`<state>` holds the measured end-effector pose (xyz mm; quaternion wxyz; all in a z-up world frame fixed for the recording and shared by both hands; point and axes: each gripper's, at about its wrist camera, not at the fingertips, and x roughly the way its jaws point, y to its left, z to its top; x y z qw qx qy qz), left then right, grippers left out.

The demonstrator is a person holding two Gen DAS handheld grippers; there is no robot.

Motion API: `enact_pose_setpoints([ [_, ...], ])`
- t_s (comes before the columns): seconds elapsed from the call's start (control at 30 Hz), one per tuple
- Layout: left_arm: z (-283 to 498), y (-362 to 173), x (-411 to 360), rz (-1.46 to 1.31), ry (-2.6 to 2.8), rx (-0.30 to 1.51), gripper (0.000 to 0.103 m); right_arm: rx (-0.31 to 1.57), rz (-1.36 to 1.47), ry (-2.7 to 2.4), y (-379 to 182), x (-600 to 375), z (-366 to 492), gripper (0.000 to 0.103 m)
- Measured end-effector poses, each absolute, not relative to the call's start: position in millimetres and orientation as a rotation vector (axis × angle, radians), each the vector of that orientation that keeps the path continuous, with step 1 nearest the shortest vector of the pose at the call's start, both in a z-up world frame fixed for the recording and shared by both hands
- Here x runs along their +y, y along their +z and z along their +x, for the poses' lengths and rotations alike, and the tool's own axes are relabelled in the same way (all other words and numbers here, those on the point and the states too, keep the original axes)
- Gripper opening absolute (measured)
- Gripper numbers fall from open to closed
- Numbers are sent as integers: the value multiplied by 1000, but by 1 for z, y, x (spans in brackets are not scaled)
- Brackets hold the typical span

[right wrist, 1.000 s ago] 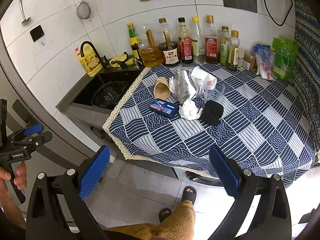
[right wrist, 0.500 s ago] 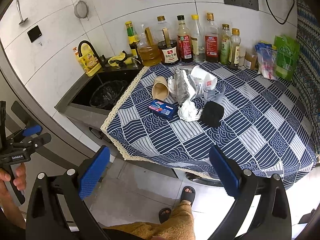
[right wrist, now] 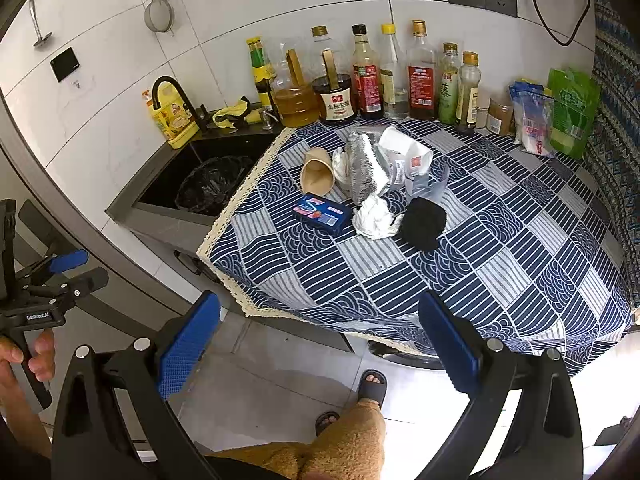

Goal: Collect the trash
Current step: 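Grasp the blue gum box with the left gripper while the right gripper grasps the black sponge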

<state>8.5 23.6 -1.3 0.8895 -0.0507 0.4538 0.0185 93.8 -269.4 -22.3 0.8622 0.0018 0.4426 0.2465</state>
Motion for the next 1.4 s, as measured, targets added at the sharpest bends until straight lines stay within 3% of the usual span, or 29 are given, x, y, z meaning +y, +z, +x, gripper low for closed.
enact_pose_setpoints([
  [0.5,68,-15,1,-71,12,988,97,1001,30,461,-47,-289,158,98],
  [0.97,131,-67,-37,-146,-83,1107,97,1168,104,389,-107,-318,251,98],
  [1.17,154,-87,-50,-162,-84,1147,97,1259,193,415,-142,-320,291,79],
  [1.4,172,-105,-60,-169,-87,1185,97,1324,201,399,-167,-309,326,71],
])
